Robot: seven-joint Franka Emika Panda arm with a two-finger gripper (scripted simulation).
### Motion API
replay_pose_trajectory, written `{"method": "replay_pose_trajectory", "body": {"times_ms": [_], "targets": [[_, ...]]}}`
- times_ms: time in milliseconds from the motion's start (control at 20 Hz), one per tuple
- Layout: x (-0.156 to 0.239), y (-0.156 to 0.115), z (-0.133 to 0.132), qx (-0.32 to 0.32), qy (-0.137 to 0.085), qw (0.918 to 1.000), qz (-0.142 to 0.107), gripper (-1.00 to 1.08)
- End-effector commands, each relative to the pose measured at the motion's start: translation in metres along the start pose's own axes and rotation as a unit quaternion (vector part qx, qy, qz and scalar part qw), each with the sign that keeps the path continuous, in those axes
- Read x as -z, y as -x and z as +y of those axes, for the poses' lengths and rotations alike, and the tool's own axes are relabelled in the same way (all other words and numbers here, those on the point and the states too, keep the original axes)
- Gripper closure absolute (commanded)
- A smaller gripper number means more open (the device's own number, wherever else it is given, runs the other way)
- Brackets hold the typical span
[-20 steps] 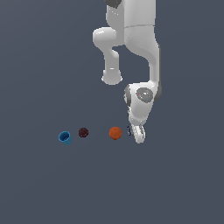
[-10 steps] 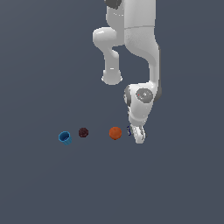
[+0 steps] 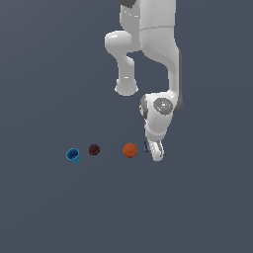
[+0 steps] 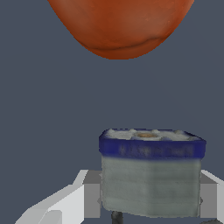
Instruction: Pick up a designated object from a clutter of objects.
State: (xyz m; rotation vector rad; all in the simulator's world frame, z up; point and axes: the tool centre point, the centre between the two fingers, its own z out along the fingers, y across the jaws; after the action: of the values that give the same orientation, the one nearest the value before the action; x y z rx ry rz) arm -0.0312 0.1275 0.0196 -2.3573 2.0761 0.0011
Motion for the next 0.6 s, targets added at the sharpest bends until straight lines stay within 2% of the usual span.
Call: {"method": "replay_pose_trajectory", "body": {"times_ms": [0, 550], "targets": [[0.007, -0.001, 0.001, 0.0, -0.001, 1.0, 0.0, 1.08], [0.07, -0.015, 0.019, -0.001, 0.0, 1.0, -0.001, 1.08]]}}
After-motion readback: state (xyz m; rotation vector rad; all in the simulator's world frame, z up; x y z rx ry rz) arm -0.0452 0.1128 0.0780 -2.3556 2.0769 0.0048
